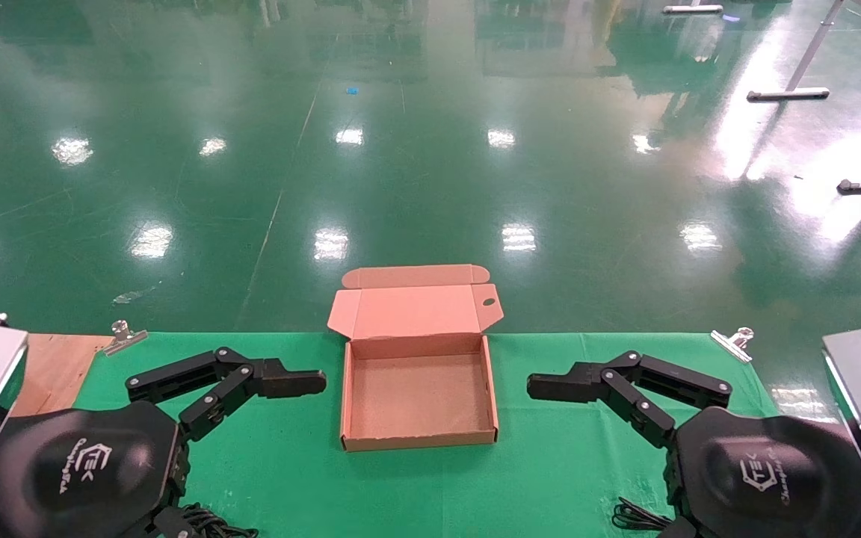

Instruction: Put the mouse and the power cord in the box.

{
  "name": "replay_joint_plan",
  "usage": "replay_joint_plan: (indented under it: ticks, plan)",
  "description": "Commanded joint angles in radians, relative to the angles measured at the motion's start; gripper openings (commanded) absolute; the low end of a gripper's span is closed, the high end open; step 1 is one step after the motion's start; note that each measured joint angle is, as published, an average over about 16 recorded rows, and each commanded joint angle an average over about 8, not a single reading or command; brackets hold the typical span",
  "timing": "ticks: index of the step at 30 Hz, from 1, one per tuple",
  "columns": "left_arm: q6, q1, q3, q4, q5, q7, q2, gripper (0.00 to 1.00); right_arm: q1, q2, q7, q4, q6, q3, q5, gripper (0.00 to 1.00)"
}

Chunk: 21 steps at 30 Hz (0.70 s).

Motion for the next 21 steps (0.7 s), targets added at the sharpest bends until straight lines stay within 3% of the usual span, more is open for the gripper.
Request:
replay_joint_plan:
  ticks: [1,21]
  plan:
    - [0.0,0.0,0.0,0.0,0.0,0.0,0.0,1.0,0.0,0.0,0.0,0.0,0.0,0.0,0.0,1.0]
    - [0.0,-0.001,0.001,0.003,0.001,0.002,0.001,1.0,0.0,0.001,-0.001,0.001,-0.001,0.0,-0.002,1.0]
